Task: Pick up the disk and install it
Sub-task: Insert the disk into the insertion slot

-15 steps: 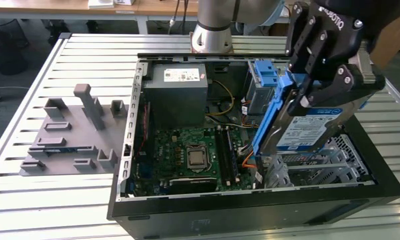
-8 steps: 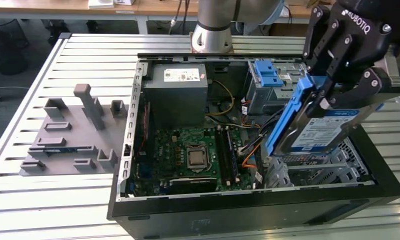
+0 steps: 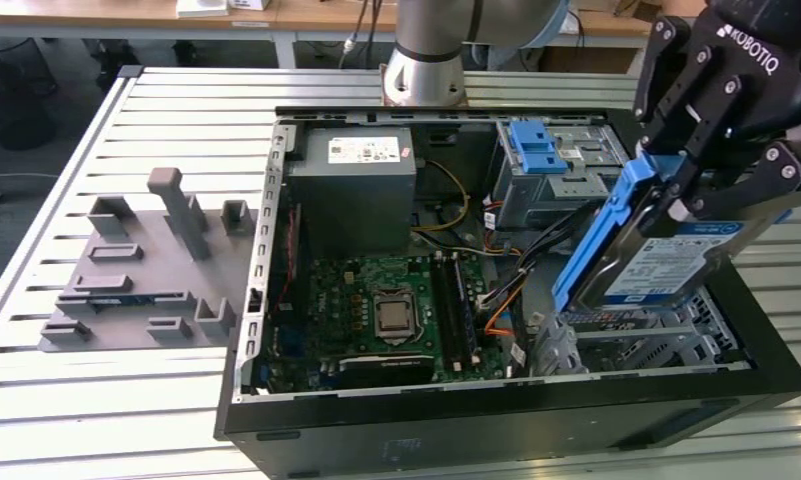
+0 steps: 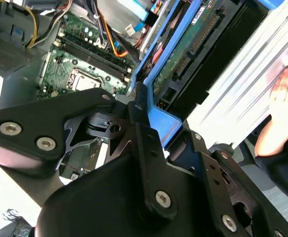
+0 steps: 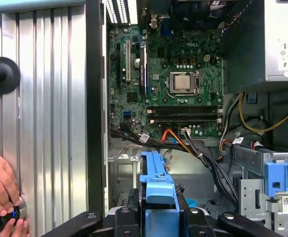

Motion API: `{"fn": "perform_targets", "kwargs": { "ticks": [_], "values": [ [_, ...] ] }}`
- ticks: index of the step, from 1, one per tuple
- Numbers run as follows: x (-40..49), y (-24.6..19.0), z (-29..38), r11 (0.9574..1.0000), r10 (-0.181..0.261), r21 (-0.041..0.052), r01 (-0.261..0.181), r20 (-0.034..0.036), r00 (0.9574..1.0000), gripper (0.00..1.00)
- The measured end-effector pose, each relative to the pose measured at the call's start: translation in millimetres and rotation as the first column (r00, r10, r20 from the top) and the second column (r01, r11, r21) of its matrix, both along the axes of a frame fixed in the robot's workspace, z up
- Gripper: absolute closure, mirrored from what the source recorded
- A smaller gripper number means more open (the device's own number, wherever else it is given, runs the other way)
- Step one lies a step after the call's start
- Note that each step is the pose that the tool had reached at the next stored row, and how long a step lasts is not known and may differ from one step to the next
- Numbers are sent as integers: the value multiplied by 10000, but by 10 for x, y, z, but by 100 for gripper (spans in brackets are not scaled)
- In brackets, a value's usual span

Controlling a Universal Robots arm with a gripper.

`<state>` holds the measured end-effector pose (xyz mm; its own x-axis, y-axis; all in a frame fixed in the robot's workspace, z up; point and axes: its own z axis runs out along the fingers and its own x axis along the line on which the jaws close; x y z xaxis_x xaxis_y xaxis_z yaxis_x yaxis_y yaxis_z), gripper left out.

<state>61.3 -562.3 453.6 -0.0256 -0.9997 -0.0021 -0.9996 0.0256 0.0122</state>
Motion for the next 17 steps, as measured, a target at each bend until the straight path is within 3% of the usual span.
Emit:
{"fn": "perform_targets", "kwargs": {
  "ticks": [6,13,17],
  "values": [
    [100,0,-30,10000,0,0,0,1,10000,64],
    [128,-31,-107,10000,-1,33,1,6,10000,64],
    [132,-32,-118,10000,-1,34,1,6,10000,64]
  ]
}}
